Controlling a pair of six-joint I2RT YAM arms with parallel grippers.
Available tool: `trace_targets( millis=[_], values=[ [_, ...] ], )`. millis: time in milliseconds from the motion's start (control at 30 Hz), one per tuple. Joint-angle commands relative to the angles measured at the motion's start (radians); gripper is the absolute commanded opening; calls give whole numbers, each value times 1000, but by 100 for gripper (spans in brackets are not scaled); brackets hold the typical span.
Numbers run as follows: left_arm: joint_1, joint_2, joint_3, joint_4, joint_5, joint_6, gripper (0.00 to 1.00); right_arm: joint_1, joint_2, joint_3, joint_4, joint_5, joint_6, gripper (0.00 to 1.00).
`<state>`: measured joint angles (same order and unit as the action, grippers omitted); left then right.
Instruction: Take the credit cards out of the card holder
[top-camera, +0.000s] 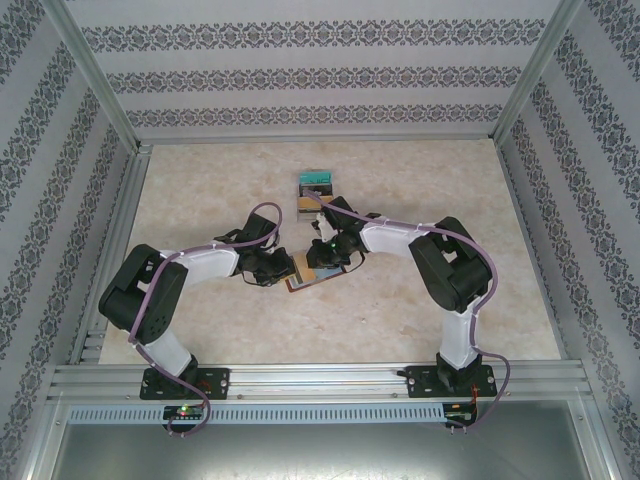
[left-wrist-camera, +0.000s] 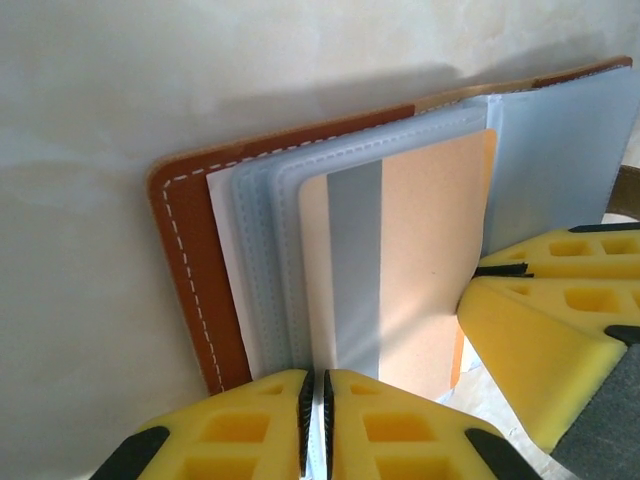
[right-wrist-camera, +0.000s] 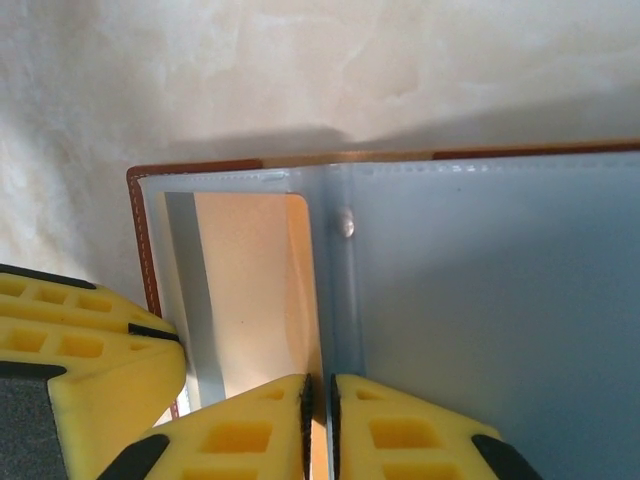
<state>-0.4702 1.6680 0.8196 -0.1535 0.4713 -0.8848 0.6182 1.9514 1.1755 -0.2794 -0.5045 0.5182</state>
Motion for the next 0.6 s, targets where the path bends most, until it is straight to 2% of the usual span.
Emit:
trace_targets(
  millis=[0,100,567],
  values=[
    [-9,28,10,-53,-2,22,16,-4,20,-9,14,-45,-7,11],
    [-9,27,11,-58,-1,23,15,-10,14,-17,21,-60,-7,0],
    [-8,19,7,-77,-12,37,13,-65,-38,-55,29,-58,-11,0]
  ],
)
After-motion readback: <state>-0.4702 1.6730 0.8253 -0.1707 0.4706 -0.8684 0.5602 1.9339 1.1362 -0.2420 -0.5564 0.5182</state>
